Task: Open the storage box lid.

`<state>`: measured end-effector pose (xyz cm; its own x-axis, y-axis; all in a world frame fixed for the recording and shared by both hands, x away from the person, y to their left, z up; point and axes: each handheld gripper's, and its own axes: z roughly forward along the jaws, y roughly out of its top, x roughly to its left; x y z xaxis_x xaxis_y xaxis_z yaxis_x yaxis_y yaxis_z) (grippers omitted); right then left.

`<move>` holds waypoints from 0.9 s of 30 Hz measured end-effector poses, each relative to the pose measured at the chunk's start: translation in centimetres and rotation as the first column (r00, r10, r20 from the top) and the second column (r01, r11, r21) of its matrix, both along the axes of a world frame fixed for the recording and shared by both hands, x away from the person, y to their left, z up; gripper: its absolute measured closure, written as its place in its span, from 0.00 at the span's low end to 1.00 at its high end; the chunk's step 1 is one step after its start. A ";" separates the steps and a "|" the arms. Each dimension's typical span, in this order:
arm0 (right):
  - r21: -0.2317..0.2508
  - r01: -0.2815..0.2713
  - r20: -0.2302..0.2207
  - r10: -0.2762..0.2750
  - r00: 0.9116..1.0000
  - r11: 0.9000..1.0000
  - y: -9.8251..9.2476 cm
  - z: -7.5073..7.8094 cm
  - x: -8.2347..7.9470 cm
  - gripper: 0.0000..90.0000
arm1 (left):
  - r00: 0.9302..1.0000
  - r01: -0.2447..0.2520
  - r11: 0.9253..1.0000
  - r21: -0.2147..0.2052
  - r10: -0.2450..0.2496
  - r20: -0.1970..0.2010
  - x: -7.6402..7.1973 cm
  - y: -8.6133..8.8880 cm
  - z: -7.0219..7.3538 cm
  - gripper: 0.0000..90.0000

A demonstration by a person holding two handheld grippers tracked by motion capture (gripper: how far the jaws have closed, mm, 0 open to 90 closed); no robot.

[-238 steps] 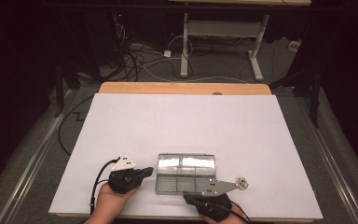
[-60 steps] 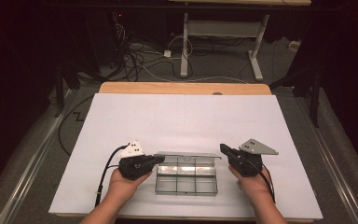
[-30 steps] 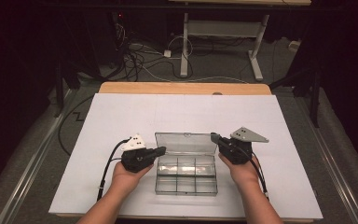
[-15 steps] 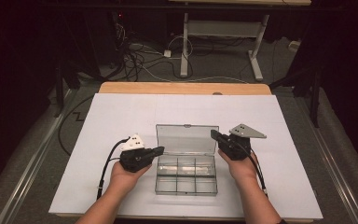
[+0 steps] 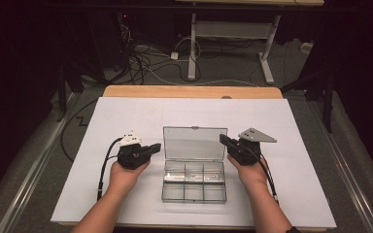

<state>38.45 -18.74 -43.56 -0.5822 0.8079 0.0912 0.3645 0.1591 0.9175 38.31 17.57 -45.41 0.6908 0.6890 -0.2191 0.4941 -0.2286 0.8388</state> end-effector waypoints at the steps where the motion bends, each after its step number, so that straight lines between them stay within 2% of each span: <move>1: 0.001 0.001 -0.001 -0.001 1.000 1.000 0.0 0.0 0.0 1.00 | 1.000 -0.002 1.000 -0.001 0.002 -0.002 0.4 -0.2 0.1 0.97; 4: 0.006 0.003 -0.003 -0.003 1.000 1.000 0.0 -0.1 0.2 1.00 | 1.000 -0.004 1.000 -0.008 0.004 -0.011 1.4 -0.7 0.4 0.97; 6: 0.008 0.006 -0.005 -0.006 1.000 1.000 0.0 -0.1 0.3 1.00 | 1.000 -0.015 0.999 -0.039 0.014 -0.020 1.9 -1.1 0.4 0.97; 9: 0.008 0.009 -0.008 -0.009 1.000 1.000 0.0 -0.2 0.5 1.00 | 1.000 -0.006 0.999 -0.043 0.005 -0.022 2.5 -1.5 0.7 0.97; 13: 0.005 0.012 -0.016 -0.012 1.000 1.000 0.1 -0.2 0.6 1.00 | 1.000 -0.006 0.998 -0.067 0.006 -0.014 2.7 -1.9 1.0 0.97; 19: -0.010 0.017 -0.023 -0.017 1.000 1.000 0.1 -0.3 0.9 1.00 | 1.000 -0.001 0.998 -0.063 -0.001 -0.024 3.0 -2.2 0.8 0.97; 27: -0.023 0.027 -0.065 -0.028 0.997 0.999 0.0 -0.9 1.5 1.00 | 0.999 -0.008 0.998 -0.068 0.005 -0.037 3.3 -2.3 0.5 0.97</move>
<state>39.98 -18.70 -44.50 -0.5529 0.8259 0.1103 0.4281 0.1680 0.8880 41.58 15.24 -44.92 0.6768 0.6760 -0.2914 0.5266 -0.1680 0.8334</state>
